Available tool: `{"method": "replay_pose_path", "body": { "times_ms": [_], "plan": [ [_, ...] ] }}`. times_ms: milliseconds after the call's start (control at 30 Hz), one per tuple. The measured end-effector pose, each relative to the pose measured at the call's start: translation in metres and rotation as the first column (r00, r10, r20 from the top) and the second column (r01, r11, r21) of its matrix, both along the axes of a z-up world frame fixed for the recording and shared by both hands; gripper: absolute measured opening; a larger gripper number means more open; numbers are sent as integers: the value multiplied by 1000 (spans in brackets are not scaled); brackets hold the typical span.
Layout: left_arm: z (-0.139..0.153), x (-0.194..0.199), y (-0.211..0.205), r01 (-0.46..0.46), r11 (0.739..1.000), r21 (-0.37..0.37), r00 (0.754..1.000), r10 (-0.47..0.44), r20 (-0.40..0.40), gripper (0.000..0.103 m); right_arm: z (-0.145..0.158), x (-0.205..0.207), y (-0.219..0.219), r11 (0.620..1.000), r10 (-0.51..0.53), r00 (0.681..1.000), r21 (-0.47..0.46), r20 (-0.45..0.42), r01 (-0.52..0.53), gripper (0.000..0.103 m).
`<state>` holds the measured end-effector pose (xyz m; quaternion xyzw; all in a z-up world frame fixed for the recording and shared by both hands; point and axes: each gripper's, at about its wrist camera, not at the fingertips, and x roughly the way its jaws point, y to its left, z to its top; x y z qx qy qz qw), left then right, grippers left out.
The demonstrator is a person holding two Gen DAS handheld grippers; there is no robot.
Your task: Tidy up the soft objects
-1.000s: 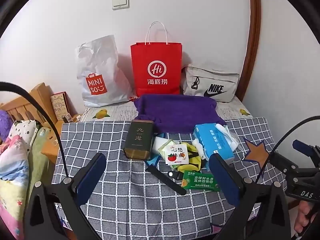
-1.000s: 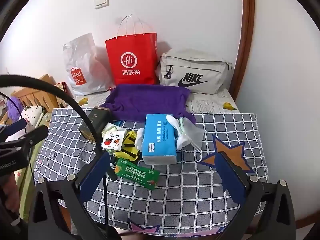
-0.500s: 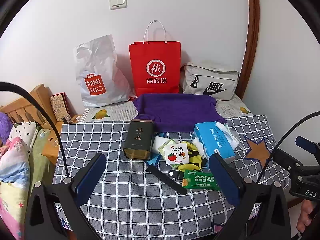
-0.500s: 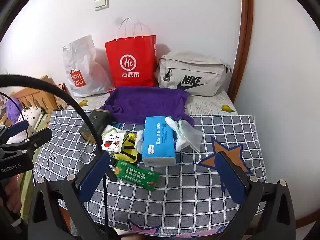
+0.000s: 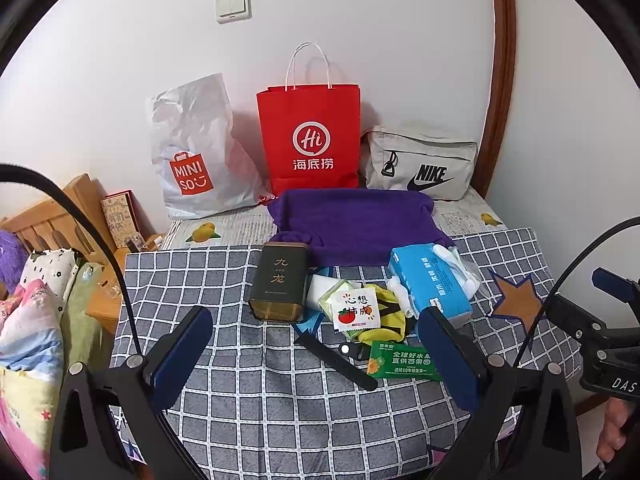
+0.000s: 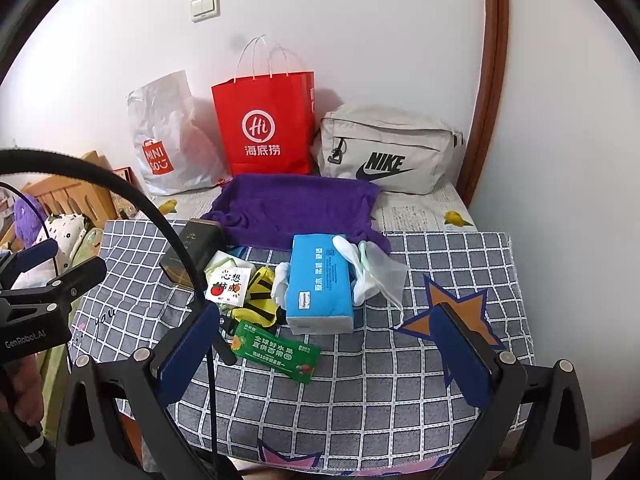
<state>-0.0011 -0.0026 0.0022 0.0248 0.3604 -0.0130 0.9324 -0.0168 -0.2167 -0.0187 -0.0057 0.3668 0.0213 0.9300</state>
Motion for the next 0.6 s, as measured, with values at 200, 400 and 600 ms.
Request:
{"method": "replay_pose_path", "body": {
  "times_ms": [200,400,600],
  "plan": [
    [1,0,0,-2,1000,-1,1000,2,-2,103,1,-1,2,1000,7,1000,-2,4,-7,103],
    [2,0,2,-1,1000,-3,1000,1,-2,103,1,-2,3,1000,9,1000,-5,6,-9,103],
    [2,0,4,-3,1000,-5,1000,3,-6,103,2,-1,3,1000,7,1000,-7,6,-7,103]
  ]
}}
